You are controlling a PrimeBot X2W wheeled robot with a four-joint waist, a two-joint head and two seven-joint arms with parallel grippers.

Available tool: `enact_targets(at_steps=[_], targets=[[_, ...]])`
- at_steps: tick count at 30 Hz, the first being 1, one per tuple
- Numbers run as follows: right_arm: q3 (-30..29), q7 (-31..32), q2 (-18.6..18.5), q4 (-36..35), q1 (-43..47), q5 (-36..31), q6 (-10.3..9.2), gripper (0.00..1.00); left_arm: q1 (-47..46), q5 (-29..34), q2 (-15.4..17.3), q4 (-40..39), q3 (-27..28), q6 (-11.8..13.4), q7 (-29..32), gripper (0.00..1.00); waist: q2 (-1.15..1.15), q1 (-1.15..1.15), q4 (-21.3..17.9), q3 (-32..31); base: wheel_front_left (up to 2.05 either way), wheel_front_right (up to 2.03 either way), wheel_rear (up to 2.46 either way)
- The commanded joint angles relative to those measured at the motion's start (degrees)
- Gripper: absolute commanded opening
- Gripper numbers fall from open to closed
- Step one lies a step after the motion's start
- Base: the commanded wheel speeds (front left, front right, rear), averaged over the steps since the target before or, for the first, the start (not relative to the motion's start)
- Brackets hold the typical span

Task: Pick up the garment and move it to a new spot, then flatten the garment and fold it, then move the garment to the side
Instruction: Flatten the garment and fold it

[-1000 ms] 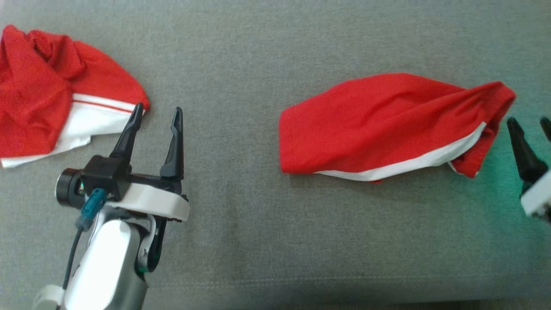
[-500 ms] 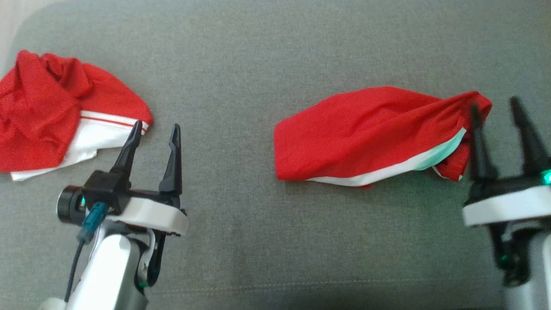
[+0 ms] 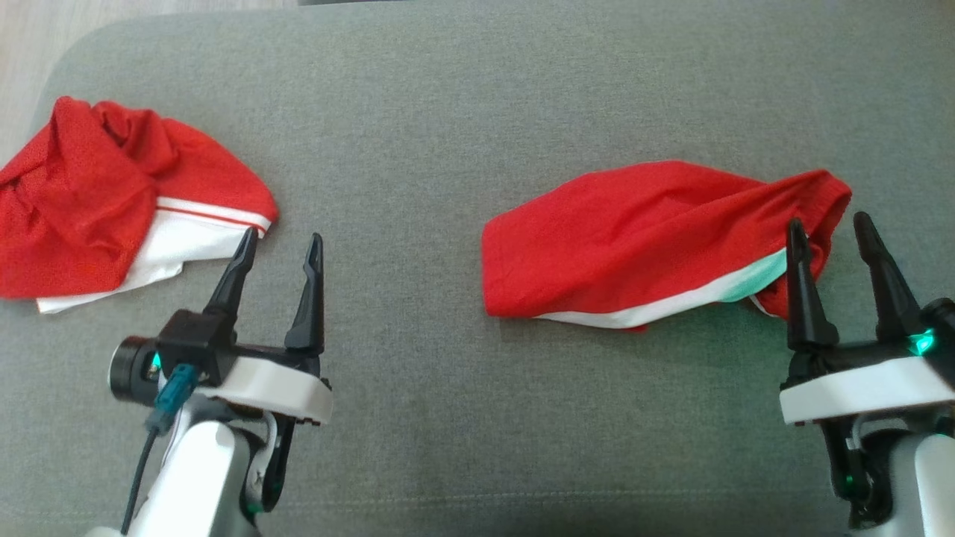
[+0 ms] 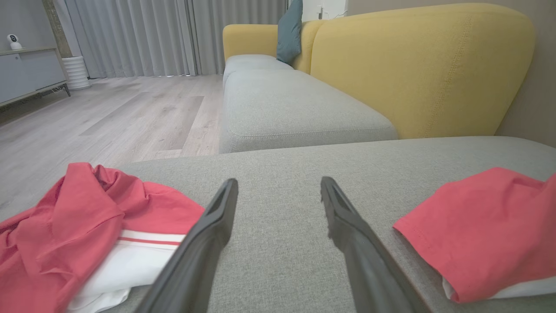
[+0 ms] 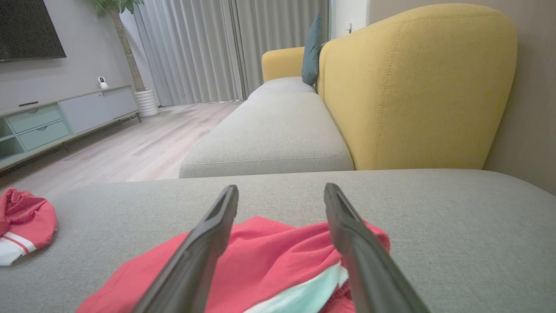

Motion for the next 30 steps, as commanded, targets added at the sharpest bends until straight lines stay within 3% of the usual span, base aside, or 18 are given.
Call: enact_targets(at_steps=[1,5,11,15,22,29,30], targets=[[0.98,-0.16,-0.18,-2.36,-0.89,-0.33,-0.04,1.0,-1.44,-0.05,1.26,-2.01,1.79,0.17,0.06,1.0,0.0,0.0,0.1,0.03,0.0,0.0,0.0],[0.92,0.43,0.0,-2.27,-0.67,-0.21,-0.04,1.0,-2.27,-0.55,1.0,-2.73,-0.01,-1.64,1.44,1.0,0.0,0.0,0.22,0.23,0.0,0.0,0.0],[1.65,1.07,0.46,-2.29,-0.45,-0.18,-0.04,1.0,-4.46,-2.89,-1.63,-2.33,-7.42,-8.36,8.89,1.0,0.0,0.0,-0.7,1.65,0.0,0.0,0.0],[2.49,1.19,0.69,-2.26,-0.98,-0.02,-0.04,1.0,-5.72,-5.56,-3.11,0.17,-11.01,-11.04,14.35,1.0,0.0,0.0,-1.91,2.91,0.0,0.0,0.0],[2.91,1.27,1.02,-2.2,-1.48,0.1,-0.04,1.0,-8.77,-8.62,-3.8,5.54,-13.7,-12.48,19.35,1.0,0.0,0.0,-3.8,4.76,0.0,0.0,0.0],[2.71,1.22,1.2,-2.15,-1.57,0.2,-0.04,1.0,-11.11,-11.06,-4.4,9.56,-14.31,-13.03,18.17,1.0,0.0,0.0,-4.56,5.55,0.0,0.0,0.0],[2.68,1.22,1.22,-2.1,-1.56,0.17,-0.04,1.0,-11.54,-11.37,-4.44,9.68,-14.63,-13.12,17.53,0.33,0.0,0.0,-4.64,5.55,0.0,0.0,0.0]])
